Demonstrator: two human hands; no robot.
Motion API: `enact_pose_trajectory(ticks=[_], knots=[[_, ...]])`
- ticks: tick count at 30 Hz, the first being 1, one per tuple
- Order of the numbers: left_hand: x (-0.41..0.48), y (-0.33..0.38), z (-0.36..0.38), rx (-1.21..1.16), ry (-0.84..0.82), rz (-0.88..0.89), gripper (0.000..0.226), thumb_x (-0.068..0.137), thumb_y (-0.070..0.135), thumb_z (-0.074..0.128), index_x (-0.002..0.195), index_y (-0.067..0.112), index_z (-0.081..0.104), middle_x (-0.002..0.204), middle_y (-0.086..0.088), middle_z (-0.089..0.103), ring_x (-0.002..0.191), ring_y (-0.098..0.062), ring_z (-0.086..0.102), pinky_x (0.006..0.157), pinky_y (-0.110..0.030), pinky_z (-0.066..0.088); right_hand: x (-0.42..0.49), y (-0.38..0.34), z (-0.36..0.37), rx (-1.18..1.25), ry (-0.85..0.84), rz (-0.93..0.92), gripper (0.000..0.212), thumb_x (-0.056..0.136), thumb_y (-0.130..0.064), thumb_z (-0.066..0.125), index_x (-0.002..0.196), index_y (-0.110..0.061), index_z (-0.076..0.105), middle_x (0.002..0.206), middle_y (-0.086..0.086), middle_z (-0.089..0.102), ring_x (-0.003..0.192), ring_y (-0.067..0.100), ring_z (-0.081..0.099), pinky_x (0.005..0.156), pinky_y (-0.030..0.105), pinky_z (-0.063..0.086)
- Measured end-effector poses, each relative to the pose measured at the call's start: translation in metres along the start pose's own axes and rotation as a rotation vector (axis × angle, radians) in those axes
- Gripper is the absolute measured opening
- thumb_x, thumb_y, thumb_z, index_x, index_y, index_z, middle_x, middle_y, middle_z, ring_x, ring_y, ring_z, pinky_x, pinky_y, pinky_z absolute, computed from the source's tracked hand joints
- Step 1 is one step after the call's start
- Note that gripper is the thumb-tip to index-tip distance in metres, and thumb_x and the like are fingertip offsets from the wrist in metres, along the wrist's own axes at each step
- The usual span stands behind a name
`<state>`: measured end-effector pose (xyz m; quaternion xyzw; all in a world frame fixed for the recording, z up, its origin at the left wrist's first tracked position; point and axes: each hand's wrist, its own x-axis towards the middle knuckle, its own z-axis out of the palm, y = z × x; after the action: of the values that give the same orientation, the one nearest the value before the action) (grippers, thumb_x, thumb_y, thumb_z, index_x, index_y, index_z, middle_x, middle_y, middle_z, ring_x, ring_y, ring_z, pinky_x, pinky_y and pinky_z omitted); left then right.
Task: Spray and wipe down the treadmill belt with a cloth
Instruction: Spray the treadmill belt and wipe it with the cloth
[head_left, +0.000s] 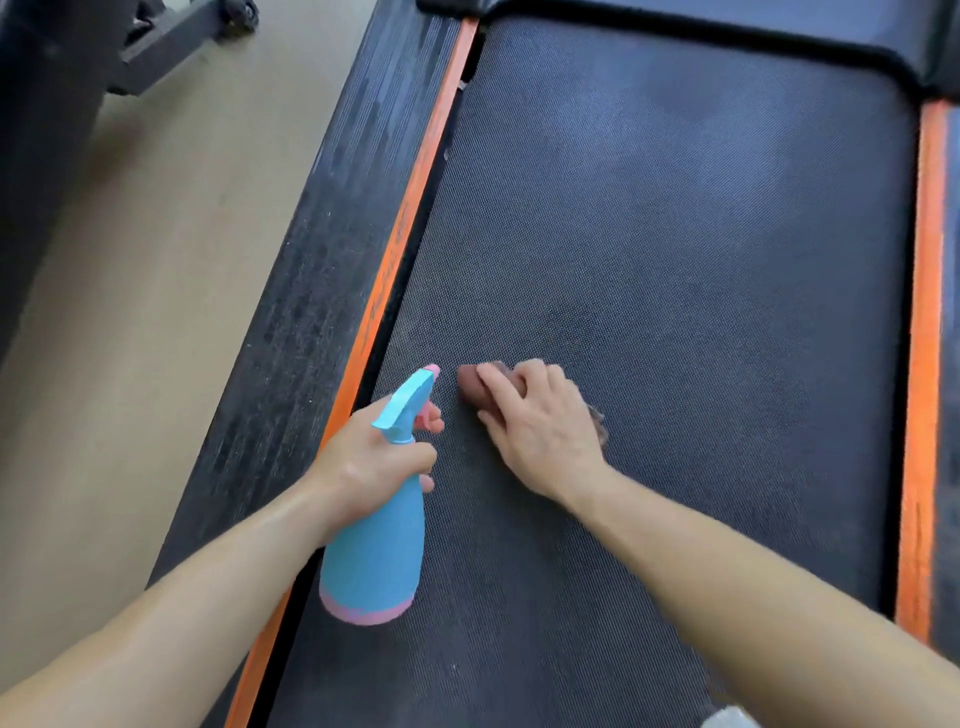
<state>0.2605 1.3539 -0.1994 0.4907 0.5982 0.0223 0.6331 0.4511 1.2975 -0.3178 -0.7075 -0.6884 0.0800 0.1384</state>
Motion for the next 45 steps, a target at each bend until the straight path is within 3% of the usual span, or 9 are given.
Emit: enact_pose_trajectory(ticks=[9,15,18,22,25,28,36,41,45], knots=[[0.003,-0.008,-0.005,0.001,0.014,0.001,0.061,0.072,0.012,0.063,0.122,0.046,0.066,0.120,0.005,0.071,0.091,-0.038,0.078,0.077,-0.034,0.063,0.108,0.068,-0.015,-0.020,0.084,0.491,0.050,0.097,-0.052,0.048,0.142,-0.029,0.043,0.123,0.013,0.048,0.110,0.035,0.048,0.092,0.048,0.043],[-0.003,-0.011,-0.018,0.017,0.018,-0.011,0.075,0.065,0.020,0.059,0.130,0.058,0.059,0.120,0.004,0.071,0.082,-0.032,0.079,0.072,-0.025,0.057,-0.035,-0.019,0.001,-0.022,0.003,0.179,0.050,0.094,-0.048,0.051,0.137,-0.022,0.052,0.106,0.013,0.050,0.089,0.033,0.049,0.074,0.045,0.047],[-0.001,-0.009,-0.020,0.006,0.002,0.003,0.075,0.067,0.018,0.060,0.131,0.058,0.060,0.119,0.003,0.071,0.078,-0.029,0.079,0.075,-0.029,0.058,-0.020,-0.002,0.001,-0.067,0.002,0.051,0.048,0.095,-0.049,0.050,0.134,-0.024,0.055,0.106,0.013,0.053,0.088,0.034,0.051,0.074,0.046,0.046],[0.001,-0.012,-0.024,-0.024,0.028,0.002,0.063,0.083,0.003,0.062,0.118,0.056,0.065,0.120,-0.003,0.070,0.073,-0.025,0.075,0.066,-0.024,0.059,0.065,0.025,0.003,-0.122,0.102,0.251,0.046,0.095,-0.050,0.049,0.134,-0.025,0.052,0.112,0.016,0.053,0.098,0.037,0.050,0.083,0.049,0.044],[-0.003,-0.020,-0.025,0.001,0.030,-0.031,0.059,0.069,0.016,0.061,0.122,0.041,0.068,0.121,-0.002,0.070,0.072,-0.022,0.075,0.082,-0.040,0.065,0.106,0.032,0.003,-0.134,0.114,0.379,0.045,0.096,-0.051,0.048,0.133,-0.025,0.051,0.121,0.016,0.052,0.108,0.038,0.048,0.091,0.050,0.040],[-0.006,-0.026,-0.028,0.005,0.020,-0.037,0.068,0.064,0.019,0.061,0.127,0.045,0.066,0.118,0.002,0.071,0.074,-0.017,0.075,0.091,-0.048,0.063,0.103,0.028,-0.002,-0.124,0.117,0.374,0.046,0.096,-0.051,0.049,0.129,-0.021,0.055,0.121,0.014,0.054,0.107,0.038,0.050,0.090,0.049,0.040],[-0.008,-0.013,-0.035,-0.014,0.043,-0.032,0.060,0.067,0.020,0.060,0.120,0.047,0.066,0.117,0.001,0.069,0.082,-0.034,0.079,0.080,-0.035,0.062,-0.035,-0.051,0.012,-0.081,-0.001,0.135,0.048,0.095,-0.051,0.051,0.129,-0.018,0.058,0.105,0.012,0.052,0.087,0.033,0.050,0.073,0.045,0.045],[-0.009,-0.021,-0.049,-0.026,0.069,-0.068,0.064,0.064,0.021,0.059,0.121,0.049,0.066,0.117,0.006,0.071,0.076,-0.028,0.079,0.075,-0.030,0.060,0.061,-0.028,0.016,-0.108,0.090,0.244,0.040,0.096,-0.051,0.049,0.126,-0.025,0.055,0.106,0.012,0.051,0.093,0.034,0.050,0.079,0.046,0.042],[-0.012,-0.036,-0.058,-0.034,0.102,-0.105,0.057,0.062,0.023,0.061,0.112,0.048,0.069,0.111,0.007,0.072,0.068,-0.016,0.072,0.087,-0.048,0.064,0.139,-0.010,0.015,-0.099,0.101,0.349,0.041,0.099,-0.052,0.042,0.129,-0.025,0.049,0.121,0.015,0.050,0.109,0.038,0.049,0.091,0.049,0.040]])
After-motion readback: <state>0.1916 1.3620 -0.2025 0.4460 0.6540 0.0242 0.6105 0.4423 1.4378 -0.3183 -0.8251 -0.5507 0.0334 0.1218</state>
